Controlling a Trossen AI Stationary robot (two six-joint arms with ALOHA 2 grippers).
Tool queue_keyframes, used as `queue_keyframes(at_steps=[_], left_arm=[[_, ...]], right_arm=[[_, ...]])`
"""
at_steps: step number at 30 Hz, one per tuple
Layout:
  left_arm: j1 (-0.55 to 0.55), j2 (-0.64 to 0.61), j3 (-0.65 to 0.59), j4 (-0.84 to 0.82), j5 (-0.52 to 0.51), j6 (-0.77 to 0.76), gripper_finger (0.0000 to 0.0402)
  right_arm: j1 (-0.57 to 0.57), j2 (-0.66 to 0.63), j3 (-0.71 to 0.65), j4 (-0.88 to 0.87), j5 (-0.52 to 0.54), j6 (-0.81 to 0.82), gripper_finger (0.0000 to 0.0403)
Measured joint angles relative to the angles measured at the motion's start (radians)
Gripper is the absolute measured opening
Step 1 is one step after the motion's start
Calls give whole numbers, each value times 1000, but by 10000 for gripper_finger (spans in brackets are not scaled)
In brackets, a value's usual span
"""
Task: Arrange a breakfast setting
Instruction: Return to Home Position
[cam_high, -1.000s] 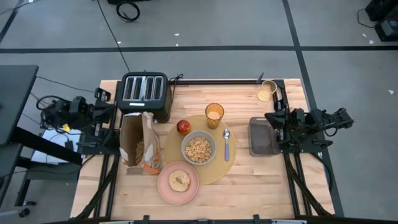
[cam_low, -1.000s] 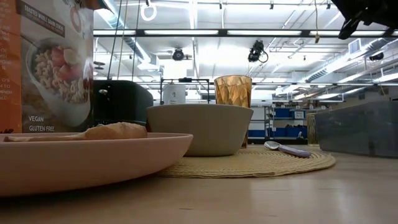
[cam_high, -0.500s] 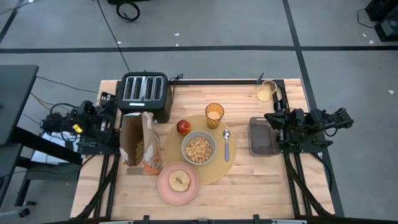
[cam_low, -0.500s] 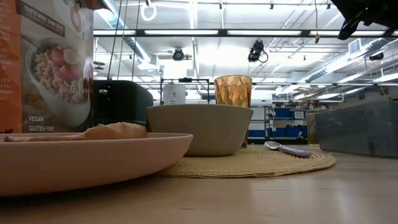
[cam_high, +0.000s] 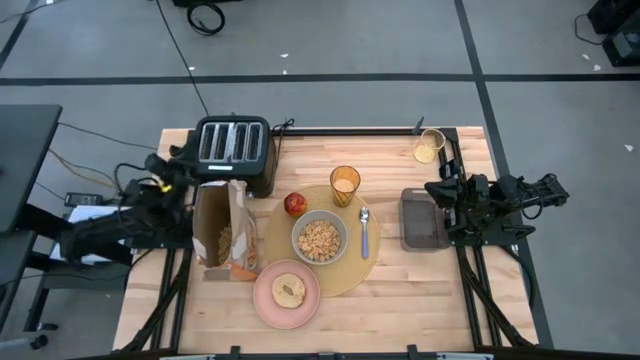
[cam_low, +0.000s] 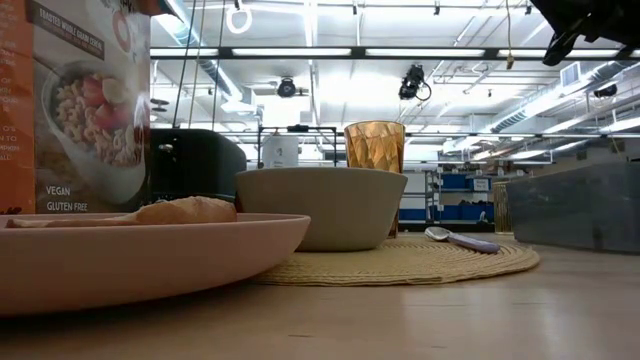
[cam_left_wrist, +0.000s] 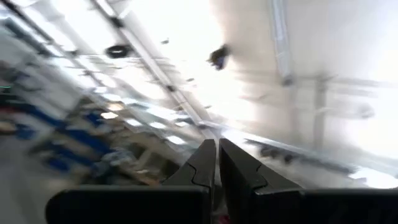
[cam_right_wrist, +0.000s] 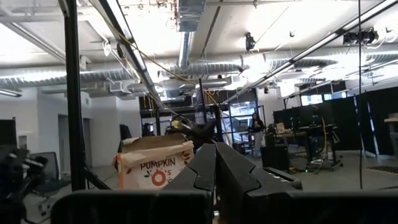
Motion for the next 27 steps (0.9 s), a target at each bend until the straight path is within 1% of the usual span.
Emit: queue_keyframes(at_steps=[8,13,17,19,24,27], left_arm=[[290,17,-1,-273,2,-182,27],[412,85,-1,-330,8,-257,27],[459,162,-1,-390,37,-230,27],[465,198,-1,-424,72,-190,27],[453,244,-1,-399,231,-39,27],[446,240,-1,-389,295,30,27]], right_arm=[[0,0,0,0,0,40,18],[0,0,0,0,0,40,18],[0,0,1,0,0,40,18],[0,0,1,0,0,40,18],[0,0,1,1,0,64,18],[0,0,1,1,0,66,18]])
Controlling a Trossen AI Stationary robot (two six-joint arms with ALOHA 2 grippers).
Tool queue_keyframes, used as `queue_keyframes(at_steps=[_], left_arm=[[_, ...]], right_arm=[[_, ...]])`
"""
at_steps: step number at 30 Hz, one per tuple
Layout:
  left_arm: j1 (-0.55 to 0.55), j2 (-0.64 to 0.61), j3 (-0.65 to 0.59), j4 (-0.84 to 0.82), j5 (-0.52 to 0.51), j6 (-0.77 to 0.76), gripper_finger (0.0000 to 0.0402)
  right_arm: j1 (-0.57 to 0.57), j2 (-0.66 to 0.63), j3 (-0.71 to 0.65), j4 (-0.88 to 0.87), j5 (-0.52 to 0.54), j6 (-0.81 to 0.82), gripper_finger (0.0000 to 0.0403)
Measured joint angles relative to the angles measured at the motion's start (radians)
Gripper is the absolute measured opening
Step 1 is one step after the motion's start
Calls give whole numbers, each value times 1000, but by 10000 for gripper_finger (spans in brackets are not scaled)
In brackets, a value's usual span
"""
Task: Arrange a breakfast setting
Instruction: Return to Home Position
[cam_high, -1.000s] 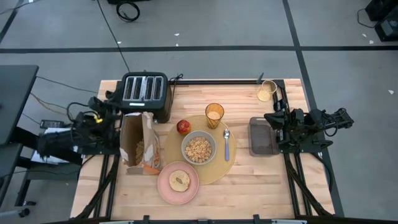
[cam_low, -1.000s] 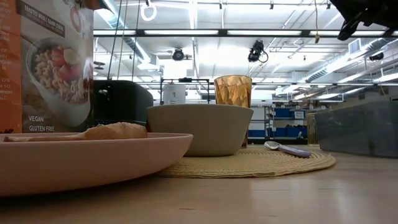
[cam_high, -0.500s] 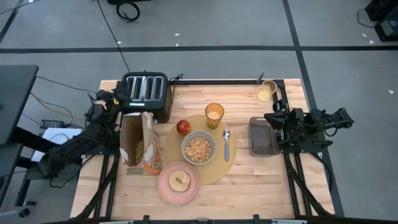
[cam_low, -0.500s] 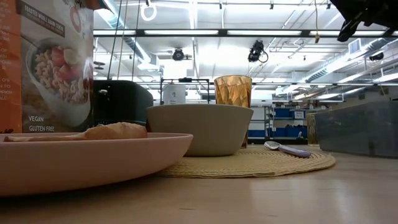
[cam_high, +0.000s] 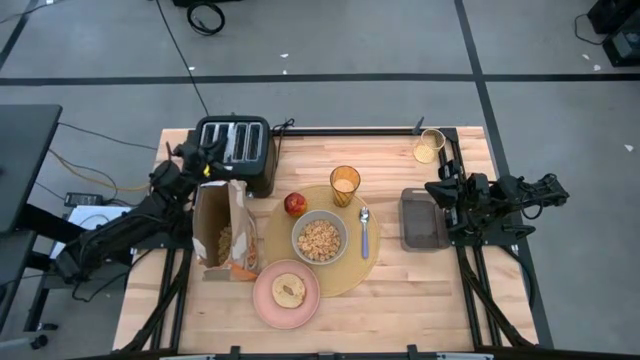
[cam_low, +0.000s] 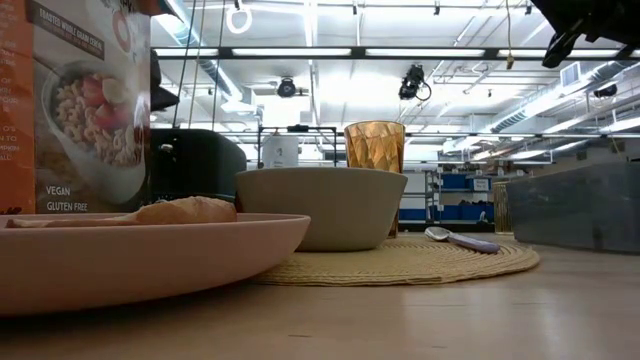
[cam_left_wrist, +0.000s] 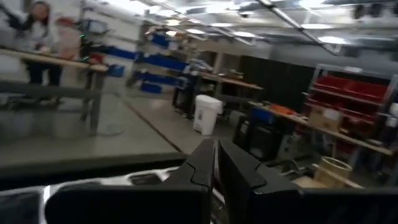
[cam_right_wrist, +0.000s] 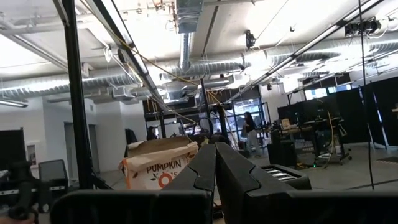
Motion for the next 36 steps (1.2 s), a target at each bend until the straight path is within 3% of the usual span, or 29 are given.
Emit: queue_keyframes(at_steps=[12,20,29,36], left_arm=[[-2,0,0,77,308,99,27],[-2,0,0,23,404,98,27],[-2,-1,0,-19,610,78,27],[-12,0,0,-20,687,23,27]], right_arm=[[0,0,0,0,3,-35,18],[0,0,0,0,3,-2,18],[0,0,0,1,3,45,18],[0,0,0,0,3,42,18]])
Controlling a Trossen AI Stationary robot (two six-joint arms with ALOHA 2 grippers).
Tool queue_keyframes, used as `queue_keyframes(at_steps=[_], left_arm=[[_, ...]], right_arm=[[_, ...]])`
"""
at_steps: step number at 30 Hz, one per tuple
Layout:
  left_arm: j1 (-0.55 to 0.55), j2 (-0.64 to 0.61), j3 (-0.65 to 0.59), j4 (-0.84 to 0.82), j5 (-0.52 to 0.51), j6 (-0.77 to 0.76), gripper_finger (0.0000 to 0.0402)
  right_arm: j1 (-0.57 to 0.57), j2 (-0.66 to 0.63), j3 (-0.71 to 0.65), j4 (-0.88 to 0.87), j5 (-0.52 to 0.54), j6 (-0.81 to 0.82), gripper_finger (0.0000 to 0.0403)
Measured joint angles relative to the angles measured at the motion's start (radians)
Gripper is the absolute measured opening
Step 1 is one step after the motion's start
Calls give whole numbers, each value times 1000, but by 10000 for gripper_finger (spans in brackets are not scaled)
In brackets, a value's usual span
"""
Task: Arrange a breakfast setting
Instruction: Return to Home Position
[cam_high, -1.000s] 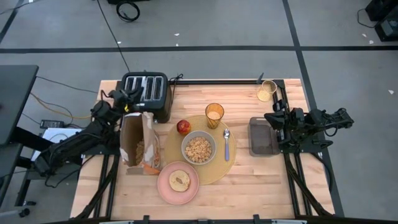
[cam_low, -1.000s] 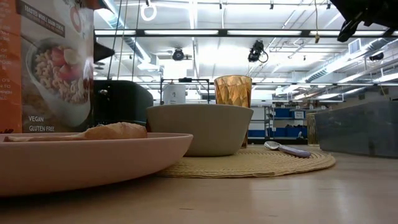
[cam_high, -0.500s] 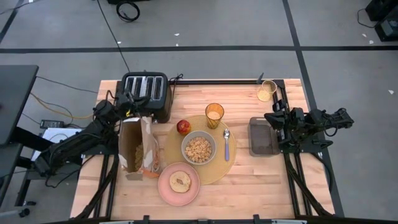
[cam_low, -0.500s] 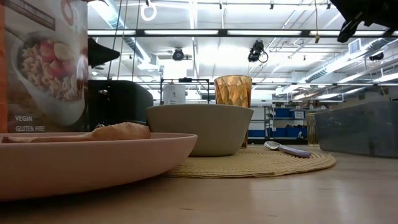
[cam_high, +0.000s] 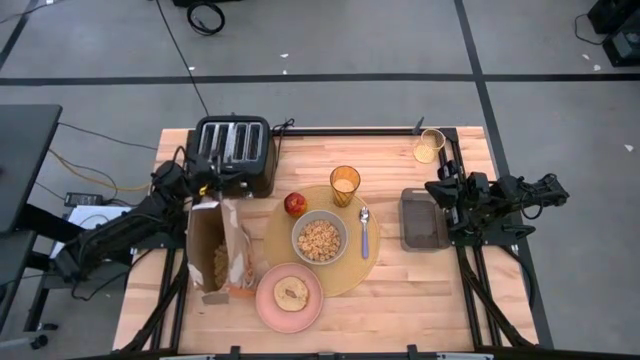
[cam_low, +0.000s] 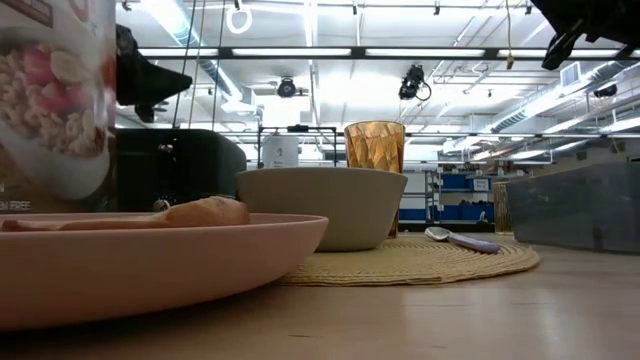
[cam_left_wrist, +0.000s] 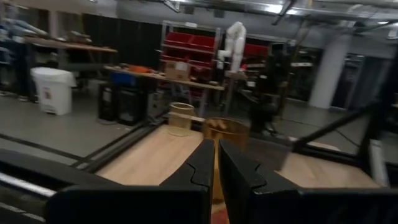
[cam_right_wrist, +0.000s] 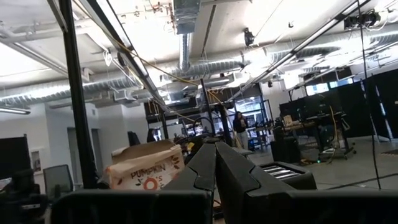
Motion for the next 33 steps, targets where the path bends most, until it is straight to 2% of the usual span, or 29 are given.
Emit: queue_keyframes(at_steps=[18,27,33], left_arm=[[-254,0,0,-30,24,-16,27],[-394,0,0,-27,-74,-15,27],[-494,0,0,-27,-222,35,27]], right_arm=[[0,0,0,1,26,3,18],[0,0,0,0,26,2,18],[0,0,0,0,28,0,18]])
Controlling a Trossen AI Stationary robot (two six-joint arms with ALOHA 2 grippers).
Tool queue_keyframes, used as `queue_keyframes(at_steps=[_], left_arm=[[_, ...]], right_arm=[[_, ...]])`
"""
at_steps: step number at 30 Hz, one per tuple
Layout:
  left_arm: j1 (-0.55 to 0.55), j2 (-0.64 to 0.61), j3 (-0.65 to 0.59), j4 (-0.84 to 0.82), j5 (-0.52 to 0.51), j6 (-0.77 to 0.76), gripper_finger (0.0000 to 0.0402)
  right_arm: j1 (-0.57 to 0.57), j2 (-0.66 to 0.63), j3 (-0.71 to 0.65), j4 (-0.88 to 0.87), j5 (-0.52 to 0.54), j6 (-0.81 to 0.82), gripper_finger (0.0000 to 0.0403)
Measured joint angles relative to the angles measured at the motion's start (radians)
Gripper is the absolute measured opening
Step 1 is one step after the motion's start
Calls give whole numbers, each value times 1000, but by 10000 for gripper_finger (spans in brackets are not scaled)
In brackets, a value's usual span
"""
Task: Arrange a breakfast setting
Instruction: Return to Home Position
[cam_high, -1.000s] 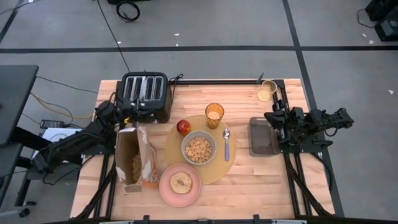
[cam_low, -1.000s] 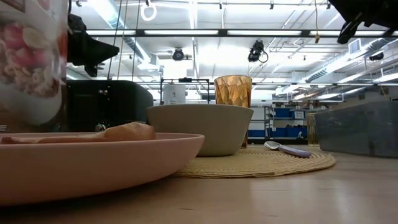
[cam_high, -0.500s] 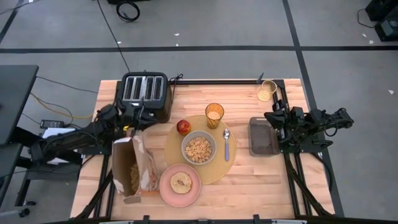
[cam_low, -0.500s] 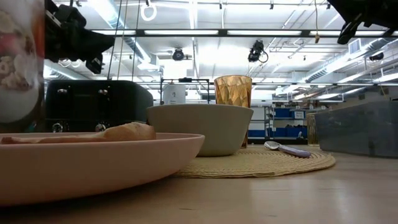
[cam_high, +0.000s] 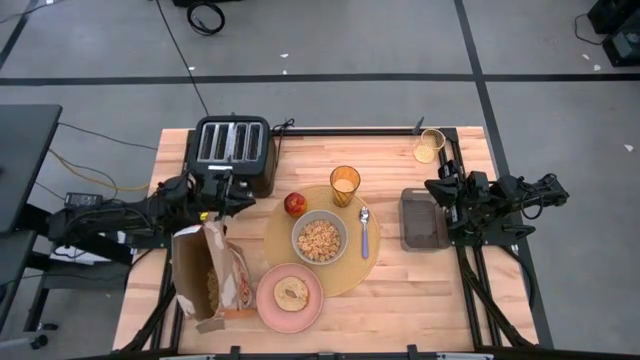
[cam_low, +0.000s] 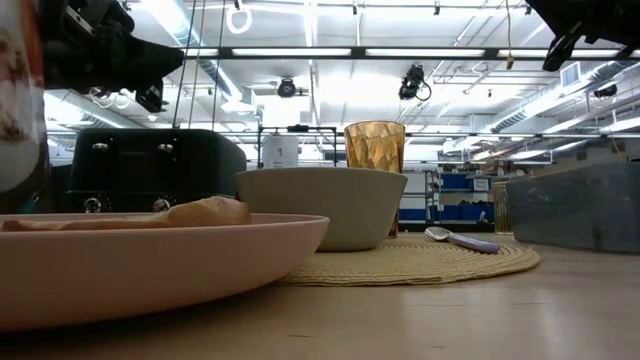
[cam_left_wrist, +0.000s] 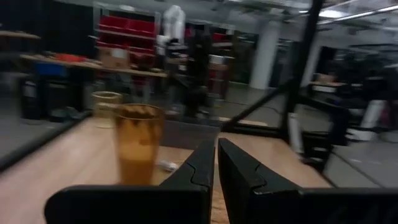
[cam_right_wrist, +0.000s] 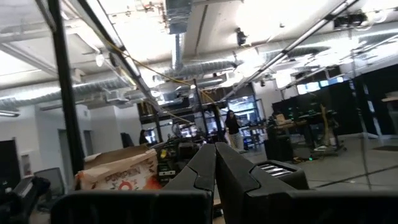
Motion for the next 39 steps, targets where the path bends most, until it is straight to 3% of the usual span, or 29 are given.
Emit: queue_keyframes(at_steps=[7,16,28,31,39], left_arm=[[-14,0,0,0,-151,75,27],[-17,-60,0,-66,-167,65,27],[-17,-386,0,-365,-240,106,27],[-18,-395,-58,-325,-246,65,27],[-100,-380,-63,-317,-260,74,27]], right_arm=[[0,0,0,0,55,0,18],[0,0,0,0,42,74,18],[0,0,0,2,32,69,18],[0,0,0,1,33,30,18],[0,0,-9,-86,-2,52,18]])
